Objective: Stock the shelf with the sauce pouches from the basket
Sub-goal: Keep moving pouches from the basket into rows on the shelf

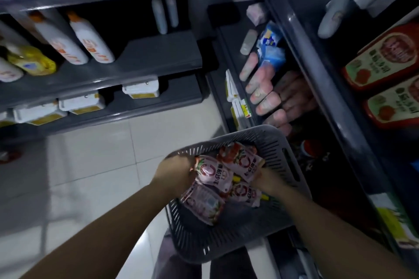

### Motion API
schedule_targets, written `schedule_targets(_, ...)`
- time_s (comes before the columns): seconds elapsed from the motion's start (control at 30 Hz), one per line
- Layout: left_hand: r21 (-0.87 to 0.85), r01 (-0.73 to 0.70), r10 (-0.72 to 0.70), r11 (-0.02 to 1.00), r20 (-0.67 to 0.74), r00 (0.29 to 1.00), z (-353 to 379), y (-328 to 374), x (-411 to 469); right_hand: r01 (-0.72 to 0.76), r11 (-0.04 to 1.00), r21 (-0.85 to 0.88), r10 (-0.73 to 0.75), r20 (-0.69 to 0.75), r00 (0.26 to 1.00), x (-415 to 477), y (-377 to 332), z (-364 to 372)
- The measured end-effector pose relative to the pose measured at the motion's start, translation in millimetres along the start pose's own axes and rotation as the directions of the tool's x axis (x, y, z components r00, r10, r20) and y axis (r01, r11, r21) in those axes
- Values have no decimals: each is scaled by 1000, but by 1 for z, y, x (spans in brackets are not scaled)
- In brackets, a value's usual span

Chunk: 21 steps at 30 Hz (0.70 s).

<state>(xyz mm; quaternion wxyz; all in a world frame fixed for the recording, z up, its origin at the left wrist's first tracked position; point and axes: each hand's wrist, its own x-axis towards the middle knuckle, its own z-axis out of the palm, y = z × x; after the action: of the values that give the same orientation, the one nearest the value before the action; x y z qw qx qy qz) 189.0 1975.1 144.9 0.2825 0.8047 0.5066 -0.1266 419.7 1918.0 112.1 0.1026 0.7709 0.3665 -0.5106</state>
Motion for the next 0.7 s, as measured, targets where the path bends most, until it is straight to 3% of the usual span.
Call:
schedule_targets(0.17, -70, 33, -25, 997, 108, 994, 35, -3, 33, -121, 956, 269, 122, 11, 992, 32, 13, 11)
schedule_targets(0.33, -18, 5, -1, 1000, 197, 980, 76, -7, 66, -203, 734, 649, 177, 105, 979, 68, 21, 26)
schedule_targets(0.43, 69, -52, 36, 996, 222, 974, 98, -8, 84, -333, 504, 797, 227, 250, 941, 88, 23, 35)
schedule_targets(0.6, 101, -98, 68, 990, 268, 961, 132, -6, 105, -407, -165, 898, 163, 432, 887, 108, 13, 46)
schedule_targets(0.7, 88, -84, 58, 993, 266, 962, 147, -4, 115, -382, -369, 848, 148, 459, 876, 120, 10, 44)
